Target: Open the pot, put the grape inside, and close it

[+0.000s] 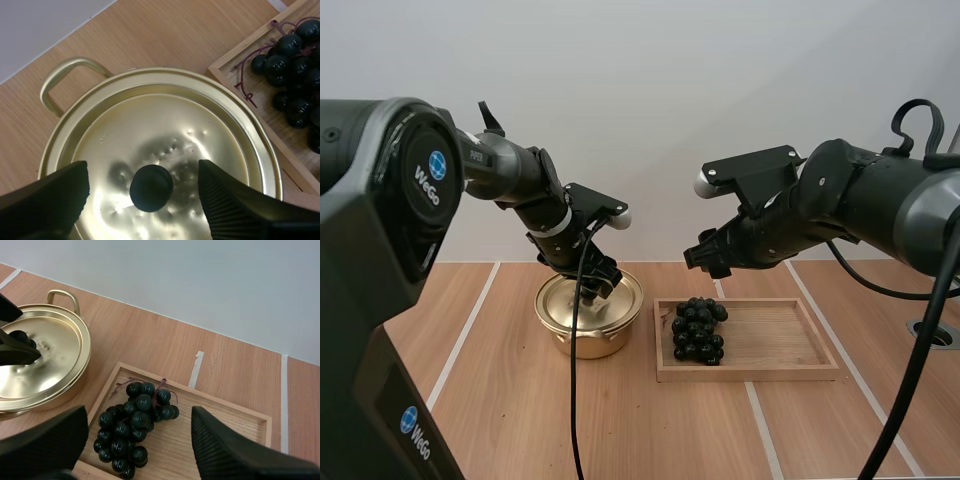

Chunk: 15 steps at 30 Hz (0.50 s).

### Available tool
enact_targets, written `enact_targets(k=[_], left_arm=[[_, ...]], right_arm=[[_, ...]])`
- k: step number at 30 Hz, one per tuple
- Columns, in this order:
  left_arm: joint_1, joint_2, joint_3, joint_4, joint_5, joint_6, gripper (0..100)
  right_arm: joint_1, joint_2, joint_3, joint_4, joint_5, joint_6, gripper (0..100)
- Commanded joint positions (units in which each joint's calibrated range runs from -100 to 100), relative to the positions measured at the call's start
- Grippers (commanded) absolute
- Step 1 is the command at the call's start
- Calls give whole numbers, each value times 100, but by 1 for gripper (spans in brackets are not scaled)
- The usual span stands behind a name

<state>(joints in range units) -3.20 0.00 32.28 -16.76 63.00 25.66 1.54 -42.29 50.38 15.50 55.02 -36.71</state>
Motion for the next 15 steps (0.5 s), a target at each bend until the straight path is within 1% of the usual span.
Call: enact_targets(k=[1,6,8,9,11,15], left_arm=[[-21,20,-49,-22,39,22,100],[-21,120,-49,-14,38,22,99],[-21,184,-64,-14,75,22,92],[-21,197,-64,-14,75,22,85],[-21,207,-64,-14,75,22,68],[-21,207,-64,-14,75,22,19]], right_arm=[[2,-17,-56,20,-25,-55,97],[2,-17,-56,31,-25,-55,97],[2,-17,-56,31,-25,-55,97],[2,-17,-56,31,-25,-55,97],[2,-17,-56,31,-25,-55,97],[2,-17,-56,31,-25,-55,97]])
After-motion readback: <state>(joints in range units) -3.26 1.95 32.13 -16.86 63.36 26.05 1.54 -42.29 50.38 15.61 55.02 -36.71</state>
